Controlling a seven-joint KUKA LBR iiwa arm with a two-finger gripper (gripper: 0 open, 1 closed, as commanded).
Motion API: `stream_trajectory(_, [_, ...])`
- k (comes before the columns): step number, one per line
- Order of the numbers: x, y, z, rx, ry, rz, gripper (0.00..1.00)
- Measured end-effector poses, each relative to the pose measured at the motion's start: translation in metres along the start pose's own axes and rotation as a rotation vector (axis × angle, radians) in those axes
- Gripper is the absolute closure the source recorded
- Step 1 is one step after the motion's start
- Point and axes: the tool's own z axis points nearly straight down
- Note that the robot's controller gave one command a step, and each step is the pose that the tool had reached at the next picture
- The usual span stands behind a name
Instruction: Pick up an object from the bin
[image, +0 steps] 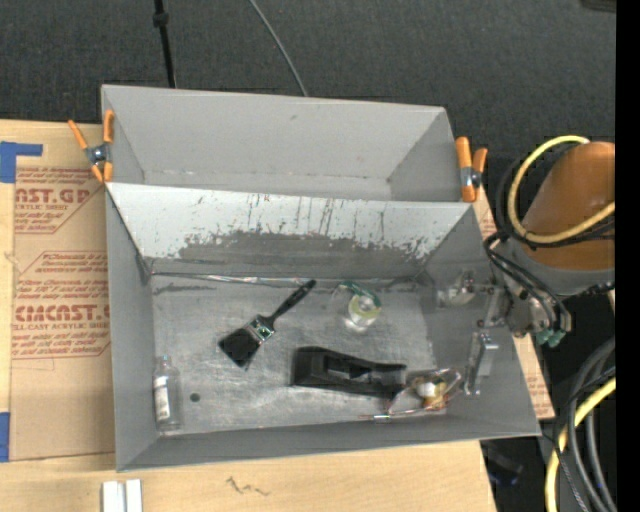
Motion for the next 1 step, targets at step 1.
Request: stream_trajectory(1, [0.0115,0.0465,0.0699,0.001,-0.004,-0.042,0.0])
